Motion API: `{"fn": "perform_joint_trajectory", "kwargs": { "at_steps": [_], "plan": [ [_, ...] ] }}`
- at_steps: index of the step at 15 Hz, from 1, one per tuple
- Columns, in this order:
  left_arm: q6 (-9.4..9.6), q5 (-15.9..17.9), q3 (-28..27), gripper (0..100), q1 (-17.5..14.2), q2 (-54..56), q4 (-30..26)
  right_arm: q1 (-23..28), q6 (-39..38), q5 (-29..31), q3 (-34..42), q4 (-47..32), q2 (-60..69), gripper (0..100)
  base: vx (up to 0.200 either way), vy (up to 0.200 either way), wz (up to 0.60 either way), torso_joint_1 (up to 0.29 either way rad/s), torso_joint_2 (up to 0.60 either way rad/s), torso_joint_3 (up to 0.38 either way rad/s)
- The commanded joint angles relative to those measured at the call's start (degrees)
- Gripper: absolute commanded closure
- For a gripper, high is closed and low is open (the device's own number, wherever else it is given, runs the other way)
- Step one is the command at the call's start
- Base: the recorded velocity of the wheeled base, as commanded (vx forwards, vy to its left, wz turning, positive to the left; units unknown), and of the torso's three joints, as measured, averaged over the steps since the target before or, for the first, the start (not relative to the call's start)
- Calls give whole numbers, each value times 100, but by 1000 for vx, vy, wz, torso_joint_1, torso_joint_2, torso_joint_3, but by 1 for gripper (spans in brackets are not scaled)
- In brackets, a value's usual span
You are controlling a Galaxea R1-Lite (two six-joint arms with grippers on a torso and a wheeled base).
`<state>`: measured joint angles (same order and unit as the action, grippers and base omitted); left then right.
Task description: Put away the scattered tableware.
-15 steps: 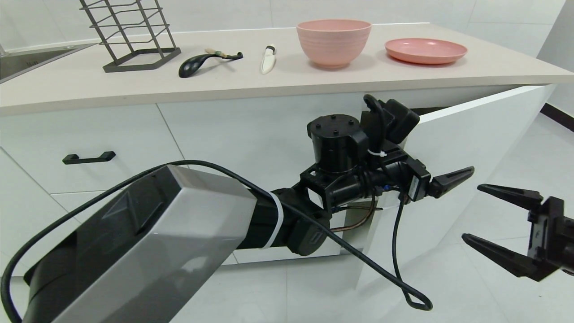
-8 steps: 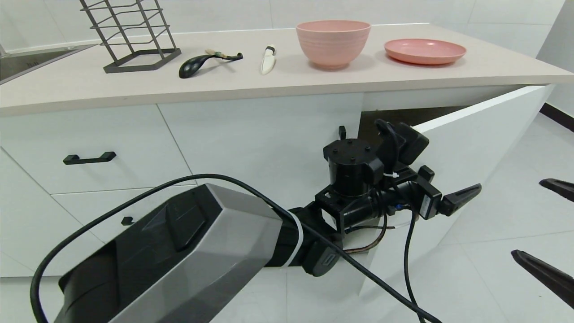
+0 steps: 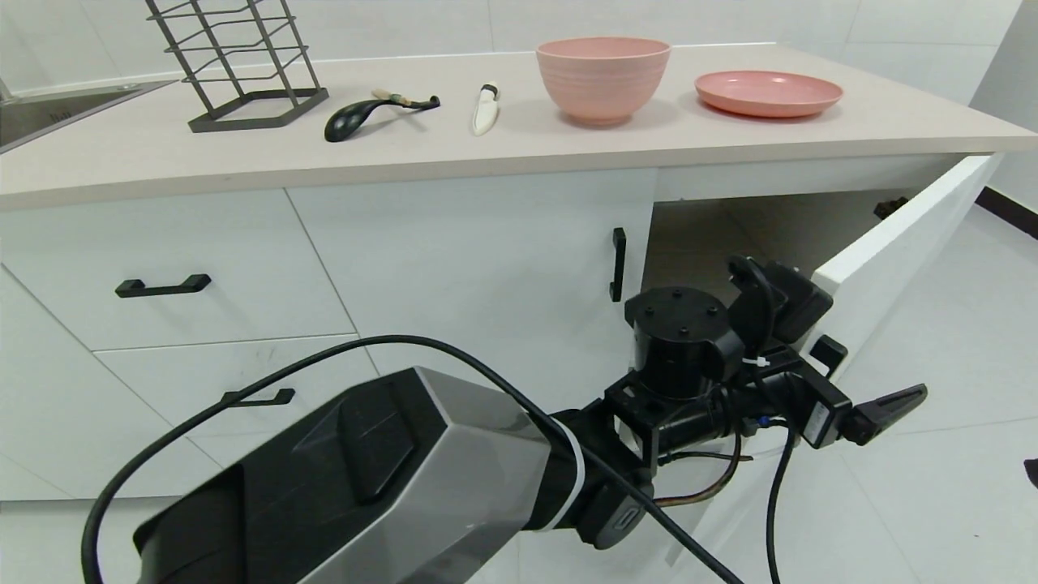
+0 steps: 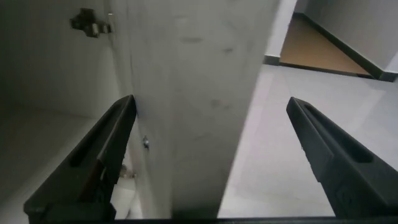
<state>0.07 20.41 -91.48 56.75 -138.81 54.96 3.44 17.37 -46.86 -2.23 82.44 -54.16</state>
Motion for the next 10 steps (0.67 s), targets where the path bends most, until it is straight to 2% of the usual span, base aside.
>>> {"fn": "perform_joint_trajectory", "kwargs": {
  "at_steps": [1, 9, 10],
  "plan": [
    [-7, -2, -2, 0, 135, -40, 6, -1, 3, -7, -93, 8, 160, 0, 0, 0, 0, 0, 0, 0],
    [-7, -54, -133, 0, 495, -225, 33, 17, 12, 19, -647, 8, 486, 0, 0, 0, 0, 0, 0, 0],
    [-86, -81, -195, 0, 574, -260, 33, 8, 38, 19, -761, 8, 530, 0, 0, 0, 0, 0, 0, 0]
  ]
}}
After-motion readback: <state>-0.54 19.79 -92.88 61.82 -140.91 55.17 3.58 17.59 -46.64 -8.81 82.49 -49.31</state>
